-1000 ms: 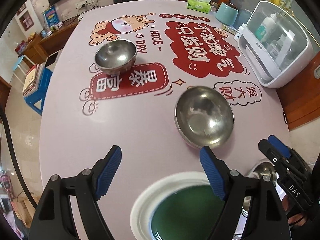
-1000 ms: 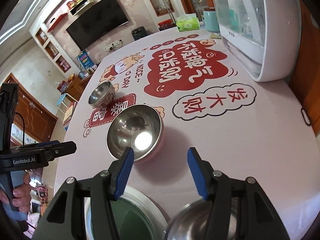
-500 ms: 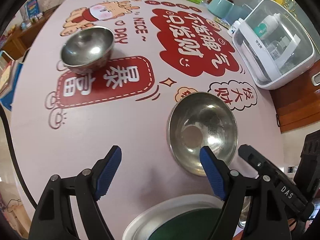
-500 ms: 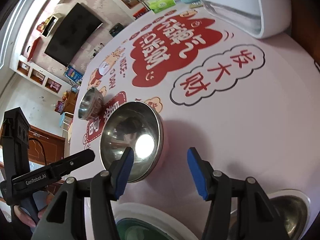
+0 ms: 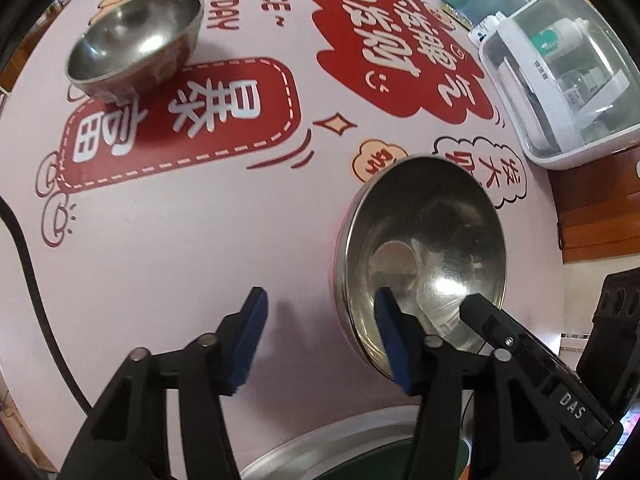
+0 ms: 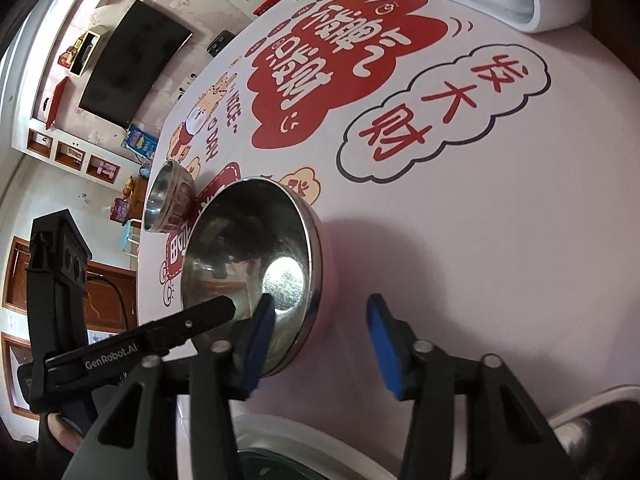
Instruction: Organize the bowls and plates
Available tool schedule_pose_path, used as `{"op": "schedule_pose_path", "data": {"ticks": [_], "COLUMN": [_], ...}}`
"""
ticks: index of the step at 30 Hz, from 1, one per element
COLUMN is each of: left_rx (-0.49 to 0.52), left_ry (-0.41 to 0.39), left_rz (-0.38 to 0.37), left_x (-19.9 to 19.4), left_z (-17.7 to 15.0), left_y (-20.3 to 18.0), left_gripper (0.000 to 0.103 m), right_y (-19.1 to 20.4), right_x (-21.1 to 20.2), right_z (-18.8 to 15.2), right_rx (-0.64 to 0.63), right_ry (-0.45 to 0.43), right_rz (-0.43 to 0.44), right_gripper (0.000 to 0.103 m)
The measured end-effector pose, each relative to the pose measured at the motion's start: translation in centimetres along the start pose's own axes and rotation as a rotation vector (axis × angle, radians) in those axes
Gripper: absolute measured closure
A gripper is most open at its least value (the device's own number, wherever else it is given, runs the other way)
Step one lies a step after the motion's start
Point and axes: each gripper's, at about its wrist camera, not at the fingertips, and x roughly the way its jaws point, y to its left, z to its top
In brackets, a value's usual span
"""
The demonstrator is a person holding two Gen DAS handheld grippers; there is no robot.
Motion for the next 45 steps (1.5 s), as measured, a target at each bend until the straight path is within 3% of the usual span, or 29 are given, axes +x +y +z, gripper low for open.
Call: {"op": "schedule_pose_path", "data": {"ticks": [11, 25, 45], "left_rx": [0.020, 0.048, 0.117], "left_ry": [0.026, 0.045, -0.044], "left_rz": [-0.054, -0.018, -0.025], "left_x": [0.8, 0.3, -6.4], "left_z": [-0.2, -2.0, -7.5], "left_y": [-0.8, -1.3, -3.9], "left_gripper": [0.082, 0.084, 0.084], "right_y": [0.1, 0.1, 1.2], "right_x": [0.6, -0.2, -7.1], "right_z": [0.2, -1.0, -5.1], "right_rx": [-0.007, 0.014, -0.033], "right_ry": [0.017, 0.028, -0.053], "right_rz": [0.033, 0.022, 0.037], "right_gripper": [0.076, 0.080, 0.081]}}
